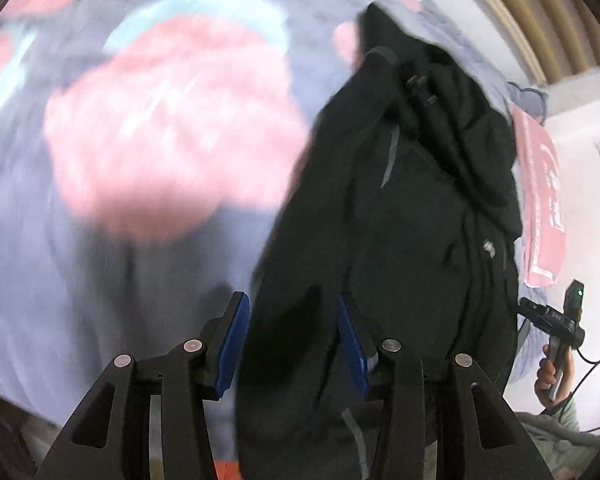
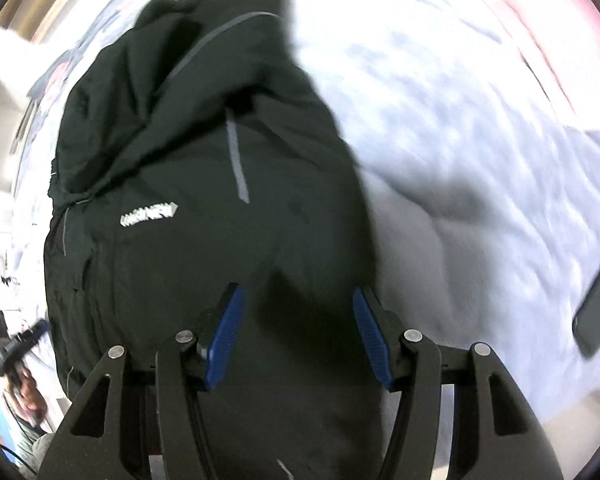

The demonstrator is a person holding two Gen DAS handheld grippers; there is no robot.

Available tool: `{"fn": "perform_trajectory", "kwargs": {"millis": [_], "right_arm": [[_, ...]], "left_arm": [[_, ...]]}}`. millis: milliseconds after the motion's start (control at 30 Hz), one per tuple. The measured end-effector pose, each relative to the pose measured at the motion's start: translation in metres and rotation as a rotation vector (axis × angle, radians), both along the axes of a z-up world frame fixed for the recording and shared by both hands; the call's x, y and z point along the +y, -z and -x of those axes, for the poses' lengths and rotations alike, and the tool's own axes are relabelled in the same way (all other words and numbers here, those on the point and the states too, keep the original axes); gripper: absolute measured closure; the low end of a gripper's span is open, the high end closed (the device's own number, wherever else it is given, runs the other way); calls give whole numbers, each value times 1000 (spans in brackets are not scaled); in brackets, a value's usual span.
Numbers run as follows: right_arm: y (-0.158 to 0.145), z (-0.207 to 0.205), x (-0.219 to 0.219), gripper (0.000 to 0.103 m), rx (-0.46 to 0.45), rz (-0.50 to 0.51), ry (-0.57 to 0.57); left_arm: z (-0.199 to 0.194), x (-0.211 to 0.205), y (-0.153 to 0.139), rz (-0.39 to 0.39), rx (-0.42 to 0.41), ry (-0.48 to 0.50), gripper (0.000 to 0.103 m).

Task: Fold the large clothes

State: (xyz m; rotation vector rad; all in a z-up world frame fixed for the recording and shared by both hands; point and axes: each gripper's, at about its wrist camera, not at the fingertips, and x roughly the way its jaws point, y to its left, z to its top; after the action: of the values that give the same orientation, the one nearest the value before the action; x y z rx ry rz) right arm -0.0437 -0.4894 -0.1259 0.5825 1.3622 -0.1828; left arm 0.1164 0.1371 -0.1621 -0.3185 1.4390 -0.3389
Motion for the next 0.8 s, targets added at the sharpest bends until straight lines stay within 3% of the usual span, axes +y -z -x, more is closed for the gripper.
{"fn": "perform_trajectory", "kwargs": {"millis": [67, 200, 367, 467, 567, 600, 667, 800], "right_arm": [[2, 13, -5, 42, 17, 12, 13], [16, 33, -9, 42, 56, 12, 34], [27, 55, -5, 42, 55, -55, 49], [32, 56, 10, 44, 14, -150, 21], [18, 49, 28, 46, -51, -194, -13], [11, 47, 32, 46, -79, -202, -17], [3, 45, 35, 46, -105, -211, -15], [15, 53, 33, 47, -45, -178, -14]], "left_arm": [[9, 12, 11, -10, 23, -24, 57], [13, 20, 26, 56, 53, -84, 57], [14, 8, 26, 69, 58, -19, 57], [12, -10, 15, 156, 41, 49, 56], [10, -22, 3, 398, 20, 77, 55], [8, -25, 2, 445, 15, 76, 54], [4, -31, 5, 481, 21, 64, 54], [3, -41, 25, 436, 69, 46, 54]]}}
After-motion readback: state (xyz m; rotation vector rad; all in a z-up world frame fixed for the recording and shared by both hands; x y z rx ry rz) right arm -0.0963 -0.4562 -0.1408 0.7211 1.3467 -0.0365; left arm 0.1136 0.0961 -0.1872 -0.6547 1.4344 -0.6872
